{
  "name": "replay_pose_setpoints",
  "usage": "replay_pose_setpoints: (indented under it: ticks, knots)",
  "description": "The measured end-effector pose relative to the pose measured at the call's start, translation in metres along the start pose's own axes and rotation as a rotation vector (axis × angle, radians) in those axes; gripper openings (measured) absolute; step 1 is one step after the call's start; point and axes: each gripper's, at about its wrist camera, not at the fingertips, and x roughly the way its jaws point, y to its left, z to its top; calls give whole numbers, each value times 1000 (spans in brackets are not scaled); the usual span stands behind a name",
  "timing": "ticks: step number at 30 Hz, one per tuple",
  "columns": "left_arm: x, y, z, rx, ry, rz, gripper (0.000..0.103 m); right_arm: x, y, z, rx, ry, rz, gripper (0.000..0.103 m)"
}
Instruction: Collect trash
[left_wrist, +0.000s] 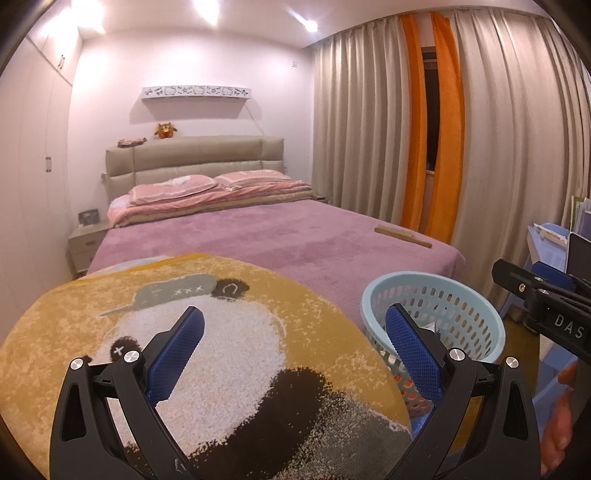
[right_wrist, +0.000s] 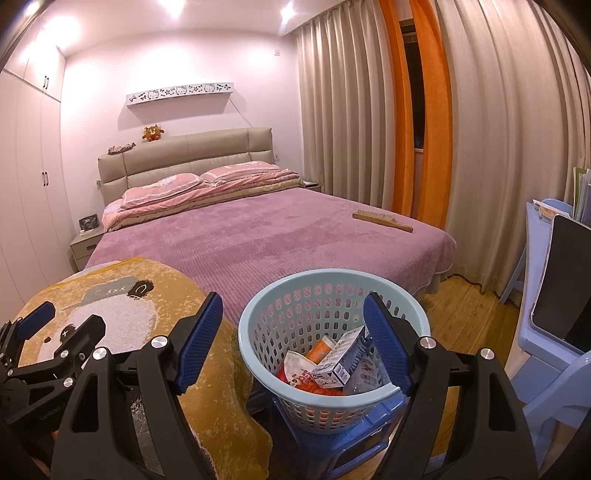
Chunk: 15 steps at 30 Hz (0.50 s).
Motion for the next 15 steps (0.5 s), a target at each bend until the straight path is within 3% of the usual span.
replay_pose_setpoints:
  ticks: [8, 13, 15]
  knots:
    - [-8, 2, 2, -13, 56, 1, 95, -14, 4, 5, -6, -12, 3, 75]
    - [-26, 2, 11, -6, 44, 14, 95, -23, 7, 10, -5, -18, 6, 75]
    - [-33, 3, 14, 10, 55, 54, 95, -25, 11, 13, 1, -8, 5, 75]
